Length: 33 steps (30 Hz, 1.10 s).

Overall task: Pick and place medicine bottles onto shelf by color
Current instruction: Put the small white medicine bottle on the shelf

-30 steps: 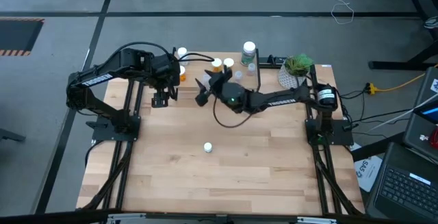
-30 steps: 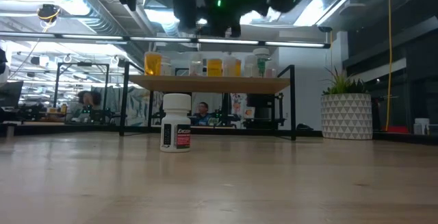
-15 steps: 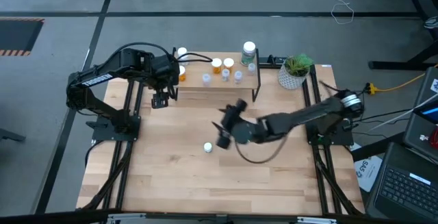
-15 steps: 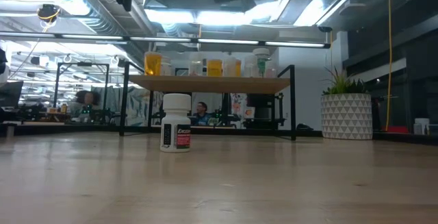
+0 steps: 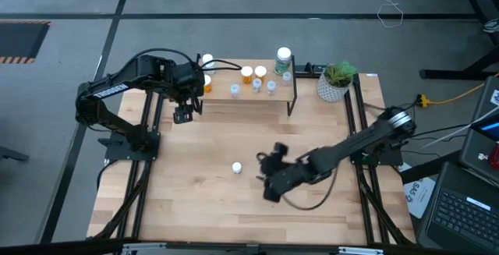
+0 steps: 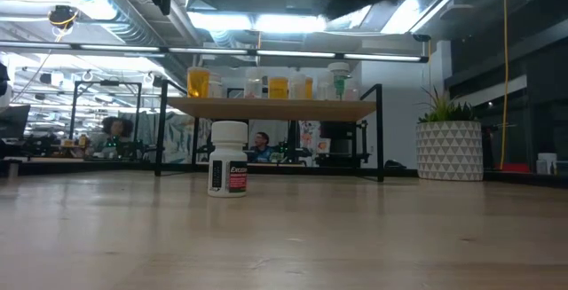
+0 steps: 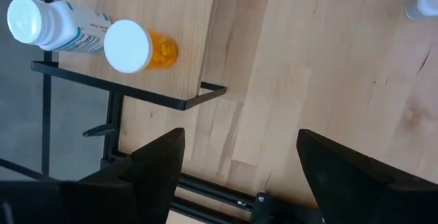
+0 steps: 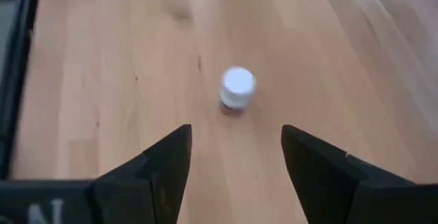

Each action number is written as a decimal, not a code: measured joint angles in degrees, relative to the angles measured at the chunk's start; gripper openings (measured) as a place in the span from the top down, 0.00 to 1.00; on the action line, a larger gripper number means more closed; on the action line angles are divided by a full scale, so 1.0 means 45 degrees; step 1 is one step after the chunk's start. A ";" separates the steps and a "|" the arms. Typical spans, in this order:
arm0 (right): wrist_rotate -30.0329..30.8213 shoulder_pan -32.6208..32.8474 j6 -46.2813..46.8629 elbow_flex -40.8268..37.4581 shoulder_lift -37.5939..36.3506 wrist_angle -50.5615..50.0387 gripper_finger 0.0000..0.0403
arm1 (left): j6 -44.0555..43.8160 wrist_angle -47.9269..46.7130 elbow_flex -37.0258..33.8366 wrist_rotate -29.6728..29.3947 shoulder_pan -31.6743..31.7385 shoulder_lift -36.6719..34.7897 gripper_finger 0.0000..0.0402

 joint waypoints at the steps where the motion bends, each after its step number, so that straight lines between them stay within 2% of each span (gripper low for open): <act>1: -0.0003 -0.0005 -0.0627 -0.0005 0.0411 0.0563 0.44 | 0.0009 0.0000 0.0000 0.0000 0.0000 0.0000 0.31; 4: -0.0031 -0.0118 -0.2114 -0.0008 0.1294 0.1952 0.44 | -0.0006 -0.0136 0.0000 0.0000 0.0000 0.0000 0.31; 6: -0.0332 -0.0281 -0.2191 -0.0008 0.1599 0.2361 0.44 | -0.0018 -0.0385 -0.0010 0.0098 0.0000 -0.0001 0.31; 8: -0.0583 -0.0469 -0.1808 -0.0008 0.1700 0.2374 0.44 | 0.0037 -0.0279 -0.0071 0.0794 -0.0025 -0.0140 0.31; 11: -0.0716 -0.0693 -0.1183 -0.0008 0.1713 0.2420 0.44 | 0.0068 -0.0352 -0.0037 0.2259 -0.0072 -0.1006 0.31; 14: -0.0763 -0.0820 -0.1157 -0.0008 0.1713 0.2637 0.44 | -0.0373 -0.0282 -0.0121 0.2324 -0.0065 -0.2049 0.31; 18: -0.1314 -0.1002 -0.1176 -0.0008 0.1718 0.3229 0.44 | -0.2135 0.0118 -0.0914 0.2220 -0.0131 -0.3651 0.31; 21: -0.1407 -0.1114 -0.1232 -0.0008 0.1718 0.3748 0.44 | -0.3335 0.0998 -0.2344 0.1909 -0.0360 -0.5404 0.31; 24: -0.1495 -0.1199 -0.1586 -0.0008 0.1718 0.4021 0.44 | -0.4820 0.2817 -0.4441 0.1909 -0.0724 -0.7336 0.31; 31: -0.1808 -0.1409 -0.1857 -0.0008 0.1718 0.4165 0.44 | -0.5532 1.0434 -1.0811 0.1915 -0.1353 -1.1904 0.31; 33: -0.2430 -0.1502 -0.1875 -0.0008 0.1718 0.4165 0.44 | -0.5498 1.2461 -1.2604 0.2012 -0.1417 -1.2812 0.31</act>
